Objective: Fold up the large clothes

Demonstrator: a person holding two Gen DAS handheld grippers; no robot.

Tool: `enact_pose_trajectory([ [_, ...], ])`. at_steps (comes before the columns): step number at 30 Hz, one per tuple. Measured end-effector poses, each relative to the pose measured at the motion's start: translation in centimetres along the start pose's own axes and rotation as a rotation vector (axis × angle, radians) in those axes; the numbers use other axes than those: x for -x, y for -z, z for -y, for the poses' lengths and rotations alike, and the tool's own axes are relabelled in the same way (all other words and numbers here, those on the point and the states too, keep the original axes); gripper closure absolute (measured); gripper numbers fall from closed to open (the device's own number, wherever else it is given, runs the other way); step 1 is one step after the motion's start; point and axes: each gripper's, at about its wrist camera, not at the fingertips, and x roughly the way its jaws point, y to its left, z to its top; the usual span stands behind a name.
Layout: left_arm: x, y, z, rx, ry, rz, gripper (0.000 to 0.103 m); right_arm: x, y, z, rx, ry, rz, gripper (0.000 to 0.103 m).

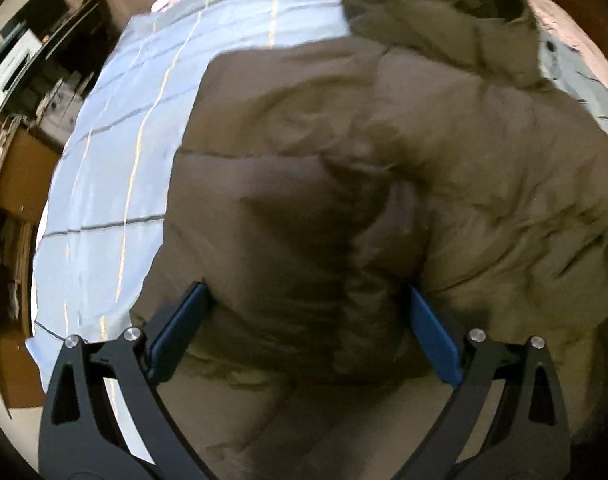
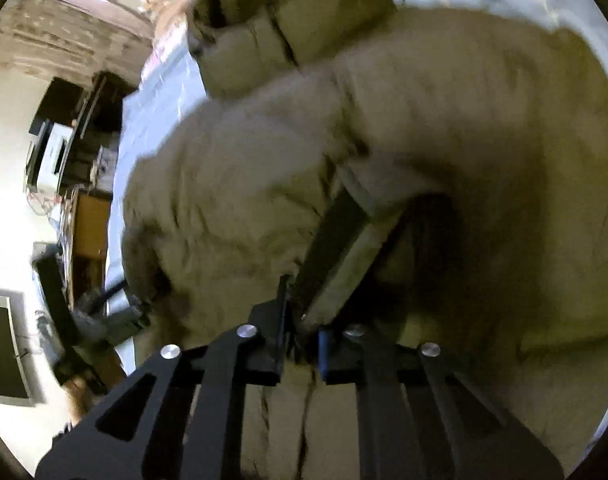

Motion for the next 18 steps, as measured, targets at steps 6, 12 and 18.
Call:
enact_pose_trajectory([
  [6,-0.7,-2.0,-1.3,0.091,-0.128,0.109,0.002,0.9,-3.6,-4.4,0.202,0.058,0.201,0.090],
  [12,-3.3,-2.9,0.2,0.072,-0.152,0.036,0.002,-3.6,-4.4,-2.4,0.234,0.238,0.119,0.039],
  [18,1.4,-2.5,-2.6,0.171,-0.069,0.146,0.002,2.1,-4.9,2.0,0.027,0.183,0.213,0.026],
])
